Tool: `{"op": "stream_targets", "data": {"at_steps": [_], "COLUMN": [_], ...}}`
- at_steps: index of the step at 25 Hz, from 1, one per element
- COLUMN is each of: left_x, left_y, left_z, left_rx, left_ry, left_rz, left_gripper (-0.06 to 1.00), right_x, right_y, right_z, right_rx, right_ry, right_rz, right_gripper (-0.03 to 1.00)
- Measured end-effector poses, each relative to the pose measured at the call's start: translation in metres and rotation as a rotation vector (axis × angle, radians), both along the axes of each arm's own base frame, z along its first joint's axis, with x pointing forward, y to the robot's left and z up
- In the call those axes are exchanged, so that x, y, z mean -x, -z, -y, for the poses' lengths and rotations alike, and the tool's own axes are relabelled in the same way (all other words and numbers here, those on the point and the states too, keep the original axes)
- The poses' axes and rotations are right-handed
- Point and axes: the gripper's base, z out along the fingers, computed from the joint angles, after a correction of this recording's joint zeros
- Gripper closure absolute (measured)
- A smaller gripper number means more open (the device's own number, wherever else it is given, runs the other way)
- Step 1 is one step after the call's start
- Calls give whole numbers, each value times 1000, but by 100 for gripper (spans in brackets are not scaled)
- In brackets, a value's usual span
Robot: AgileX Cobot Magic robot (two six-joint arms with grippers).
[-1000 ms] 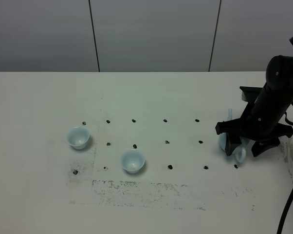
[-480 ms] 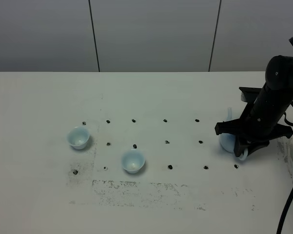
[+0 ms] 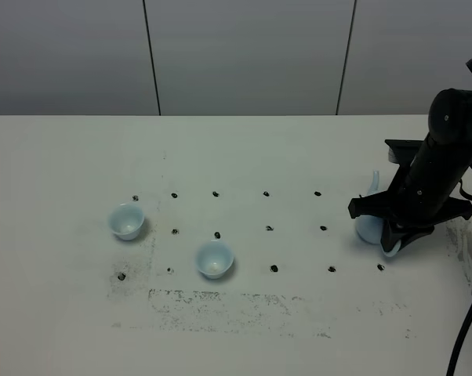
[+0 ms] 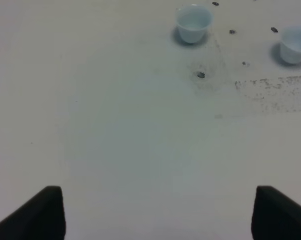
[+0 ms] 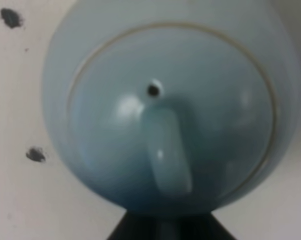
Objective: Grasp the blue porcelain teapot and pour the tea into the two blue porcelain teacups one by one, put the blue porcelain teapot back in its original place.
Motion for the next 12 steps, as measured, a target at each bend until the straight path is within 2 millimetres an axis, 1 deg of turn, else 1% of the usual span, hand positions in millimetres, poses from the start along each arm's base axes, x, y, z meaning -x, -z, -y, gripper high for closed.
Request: {"op": "stream_targets", "data": {"at_steps": [12], "left_x": [0], "left_y": [0], "left_z": [0], "left_rx": [0], "left_ry": [0], "left_rz": [0], "left_gripper": [18], "right_x": [0], "right_y": [0], "right_z": [1], "right_rx": [5], "right_ry": [-31], "right_rz": [3], "right_gripper": [92]}}
